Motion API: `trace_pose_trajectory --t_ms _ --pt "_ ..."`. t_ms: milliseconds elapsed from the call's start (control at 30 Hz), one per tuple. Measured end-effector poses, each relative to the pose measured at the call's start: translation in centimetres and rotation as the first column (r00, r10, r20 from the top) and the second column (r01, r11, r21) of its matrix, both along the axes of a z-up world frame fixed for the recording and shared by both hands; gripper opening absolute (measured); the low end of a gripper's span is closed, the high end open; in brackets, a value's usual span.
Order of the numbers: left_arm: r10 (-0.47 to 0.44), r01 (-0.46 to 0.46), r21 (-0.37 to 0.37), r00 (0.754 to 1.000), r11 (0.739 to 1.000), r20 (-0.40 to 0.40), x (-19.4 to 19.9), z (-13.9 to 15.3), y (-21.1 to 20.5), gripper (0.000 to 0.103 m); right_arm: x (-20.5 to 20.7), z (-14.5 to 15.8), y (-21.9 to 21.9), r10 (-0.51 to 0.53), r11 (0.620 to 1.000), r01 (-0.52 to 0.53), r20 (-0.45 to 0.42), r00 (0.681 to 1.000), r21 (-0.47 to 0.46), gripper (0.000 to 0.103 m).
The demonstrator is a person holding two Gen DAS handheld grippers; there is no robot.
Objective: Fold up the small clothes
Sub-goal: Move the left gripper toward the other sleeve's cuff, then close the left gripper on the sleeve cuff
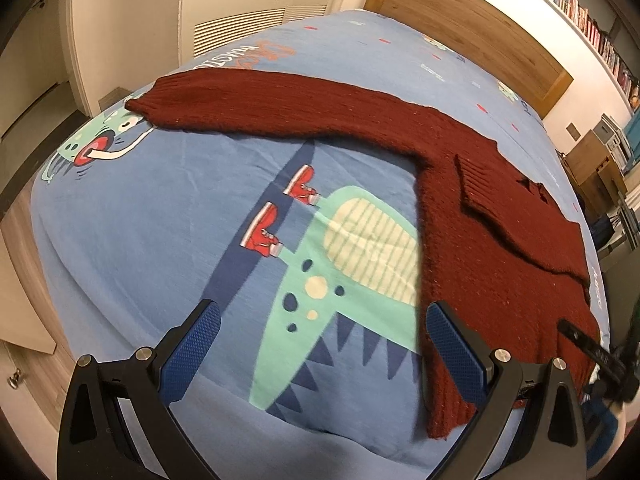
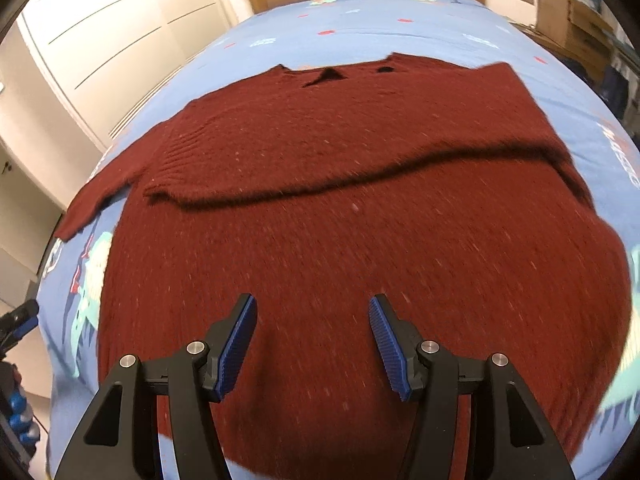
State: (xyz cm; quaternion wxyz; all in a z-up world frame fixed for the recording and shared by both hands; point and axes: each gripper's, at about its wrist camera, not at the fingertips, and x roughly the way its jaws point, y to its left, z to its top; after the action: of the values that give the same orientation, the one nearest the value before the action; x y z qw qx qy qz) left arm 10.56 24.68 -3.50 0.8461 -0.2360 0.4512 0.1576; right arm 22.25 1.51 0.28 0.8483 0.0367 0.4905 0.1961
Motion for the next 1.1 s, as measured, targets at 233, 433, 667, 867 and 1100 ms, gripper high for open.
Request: trace_pose_trajectory --t_ms 233,433,667,867,1100 --pt "0.035 -0.035 -0.005 0.999 0.999 0.008 0.4 -0.2 3.0 0.101 -2.5 0.0 -1.5 -0.044 0.999 0.044 -0.014 0.999 -0.007 0.060" --pt "0.104 -0.101 -0.063 0.993 0.993 0.048 0.8 -0.2 6.8 0.101 -3.2 0.2 -1.9 -0.061 0.998 0.061 -0.013 0.998 -0.014 0.060" --pt "0.180 -0.169 -0.160 0.982 0.972 0.055 1.2 -1.9 10.3 0.098 -3.8 -0.3 -1.5 -0.042 0.999 0.041 -0.029 0.999 -0.027 0.060" --pt "0.253 -0.239 -0.185 0.966 0.953 0.057 2.3 -2.6 14.6 0.098 -4.0 -0.1 -0.6 -0.018 1.000 0.017 -0.032 0.999 -0.020 0.060" --pt "0.355 -0.319 -0.308 0.932 0.897 0.069 3.7 -4.2 20.2 0.083 -4.0 -0.4 0.5 0.006 1.000 -0.006 -0.047 0.999 0.004 0.060"
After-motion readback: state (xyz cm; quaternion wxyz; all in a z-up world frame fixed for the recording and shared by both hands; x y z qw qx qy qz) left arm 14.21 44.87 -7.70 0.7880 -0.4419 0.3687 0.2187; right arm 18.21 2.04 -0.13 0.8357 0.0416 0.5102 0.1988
